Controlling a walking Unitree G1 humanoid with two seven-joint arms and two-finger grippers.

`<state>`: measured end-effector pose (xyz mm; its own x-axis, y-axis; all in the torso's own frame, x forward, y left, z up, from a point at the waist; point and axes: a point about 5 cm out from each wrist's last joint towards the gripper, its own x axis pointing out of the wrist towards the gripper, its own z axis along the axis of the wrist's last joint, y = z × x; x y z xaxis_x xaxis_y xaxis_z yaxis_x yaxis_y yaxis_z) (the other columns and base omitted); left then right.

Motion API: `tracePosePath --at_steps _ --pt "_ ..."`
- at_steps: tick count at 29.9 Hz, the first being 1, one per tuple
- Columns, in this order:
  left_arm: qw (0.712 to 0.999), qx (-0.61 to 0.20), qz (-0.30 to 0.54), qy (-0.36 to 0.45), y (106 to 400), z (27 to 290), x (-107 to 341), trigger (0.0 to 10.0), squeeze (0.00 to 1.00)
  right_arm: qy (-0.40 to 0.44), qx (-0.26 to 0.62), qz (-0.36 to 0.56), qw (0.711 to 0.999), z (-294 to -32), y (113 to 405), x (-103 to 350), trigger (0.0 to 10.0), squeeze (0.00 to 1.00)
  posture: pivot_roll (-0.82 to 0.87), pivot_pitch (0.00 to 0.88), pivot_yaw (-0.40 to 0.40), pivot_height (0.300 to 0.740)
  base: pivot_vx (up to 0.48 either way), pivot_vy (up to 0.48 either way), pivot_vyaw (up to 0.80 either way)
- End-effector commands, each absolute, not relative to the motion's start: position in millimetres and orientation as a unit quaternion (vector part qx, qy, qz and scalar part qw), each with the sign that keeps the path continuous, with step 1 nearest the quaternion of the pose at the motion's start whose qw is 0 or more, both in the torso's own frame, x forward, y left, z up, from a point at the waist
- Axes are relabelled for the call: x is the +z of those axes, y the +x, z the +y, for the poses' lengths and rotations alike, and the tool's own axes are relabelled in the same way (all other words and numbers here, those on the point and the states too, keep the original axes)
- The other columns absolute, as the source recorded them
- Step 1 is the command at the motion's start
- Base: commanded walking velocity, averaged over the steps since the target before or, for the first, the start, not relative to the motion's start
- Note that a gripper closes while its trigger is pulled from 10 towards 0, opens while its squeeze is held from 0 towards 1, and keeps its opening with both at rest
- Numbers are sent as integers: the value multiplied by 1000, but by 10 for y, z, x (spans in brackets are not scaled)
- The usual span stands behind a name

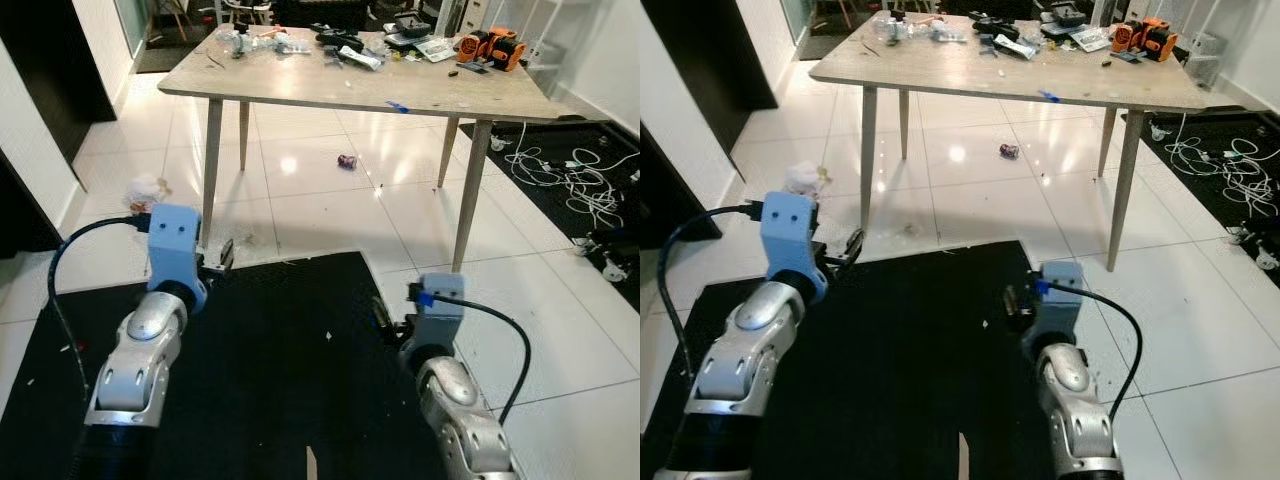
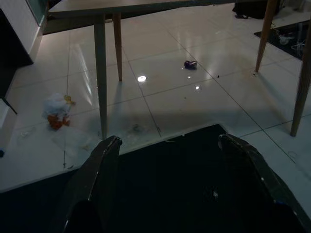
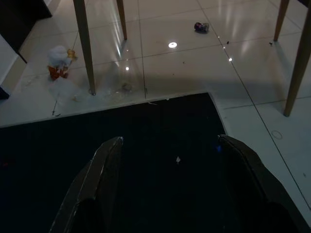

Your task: Picking trash to rubbish bin

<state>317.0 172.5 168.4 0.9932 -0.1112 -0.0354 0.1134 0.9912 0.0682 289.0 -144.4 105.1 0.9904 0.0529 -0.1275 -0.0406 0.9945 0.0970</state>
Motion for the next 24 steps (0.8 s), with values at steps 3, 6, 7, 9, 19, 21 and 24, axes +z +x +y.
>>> tracePosePath --at_steps 3,6,7,9,19,21,24 --pt "997 -63 23 36 3156 1719 1644 10000 0 43 17 71 996 -1487 2857 1003 10000 0 2 115 48 740 472 0 0" --pt "997 -64 23 37 3152 1718 1641 10000 0 43 18 71 996 -1486 2856 1002 10000 0 3 115 48 740 472 0 0" --pt "997 -64 23 37 3151 1718 1640 10000 0 42 18 71 996 -1485 2856 1002 10000 0 3 115 48 740 469 0 0" --pt "997 -64 23 37 3151 1718 1638 10000 0 42 18 70 996 -1484 2856 1002 10000 0 3 115 48 740 472 0 0" --pt "997 -66 25 38 3141 1726 1626 10000 0 42 20 72 996 -1481 2842 995 10000 0 2 121 50 740 469 0 0" --pt "997 -66 26 39 3141 1726 1624 10000 0 42 19 71 996 -1483 2839 994 10000 0 2 121 50 740 471 0 0" --pt "997 -65 26 39 3140 1727 1622 10000 0 42 19 70 996 -1485 2837 994 10000 0 2 121 50 740 469 0 0"
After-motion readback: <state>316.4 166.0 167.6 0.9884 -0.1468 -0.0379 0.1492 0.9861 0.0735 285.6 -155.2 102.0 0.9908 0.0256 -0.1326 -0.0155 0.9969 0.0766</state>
